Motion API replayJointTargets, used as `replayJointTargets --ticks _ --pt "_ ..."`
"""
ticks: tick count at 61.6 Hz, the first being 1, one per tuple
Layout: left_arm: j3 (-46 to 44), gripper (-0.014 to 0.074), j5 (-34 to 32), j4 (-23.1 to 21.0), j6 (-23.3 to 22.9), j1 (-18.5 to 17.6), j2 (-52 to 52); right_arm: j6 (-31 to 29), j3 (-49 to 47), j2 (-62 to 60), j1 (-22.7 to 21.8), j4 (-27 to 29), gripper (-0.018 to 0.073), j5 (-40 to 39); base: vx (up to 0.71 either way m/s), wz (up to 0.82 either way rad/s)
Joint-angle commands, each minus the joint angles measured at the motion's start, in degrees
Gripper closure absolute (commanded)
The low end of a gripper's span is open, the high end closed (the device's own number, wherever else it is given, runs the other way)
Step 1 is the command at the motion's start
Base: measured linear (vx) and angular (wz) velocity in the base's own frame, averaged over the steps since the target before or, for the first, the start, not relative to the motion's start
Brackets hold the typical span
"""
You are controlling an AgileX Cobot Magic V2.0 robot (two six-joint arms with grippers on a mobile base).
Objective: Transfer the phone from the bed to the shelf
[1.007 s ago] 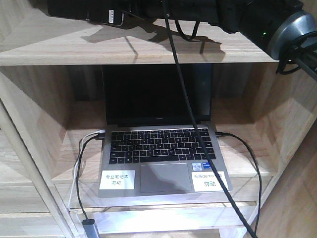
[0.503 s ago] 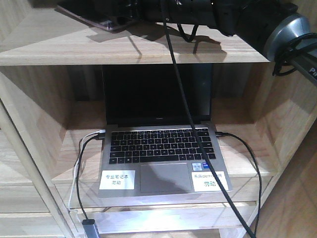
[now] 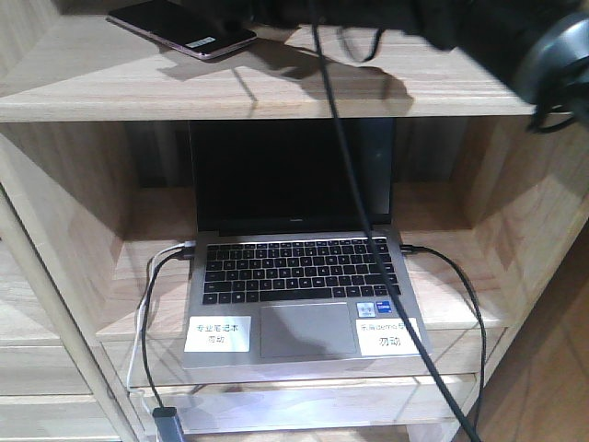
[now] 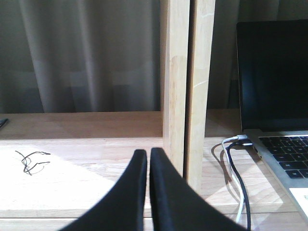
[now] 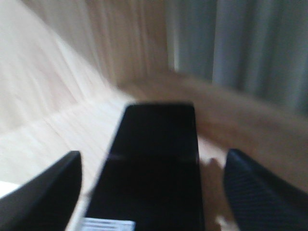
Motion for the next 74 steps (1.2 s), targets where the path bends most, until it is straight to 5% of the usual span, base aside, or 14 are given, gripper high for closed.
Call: replayJointTargets --ticks 1,15,45,74 --pt "-1.22 0.0595 -4.15 -0.52 -0.33 -0.2 -0.77 2.32 -1.75 -5.2 -0.39 -1.61 0.0142 -0.05 0.0 0.0" --pt "-1.22 0.0595 -4.15 -0.52 -0.33 -0.2 -0.77 6.12 0.33 -9.08 -0.39 -6.69 0.0578 3.89 0.0 0.0" --pt "-1.22 0.0595 -4.15 -0.52 -0.33 -0.2 -0.77 1.03 33.75 -31.53 -0.39 -6.06 0.0565 -10.97 0.0 0.0" --pt "-1.22 0.0595 -4.15 -0.52 -0.33 -0.2 -0.77 0.4 61.36 -55.99 -0.39 -6.06 0.0565 -15.81 0.0 0.0"
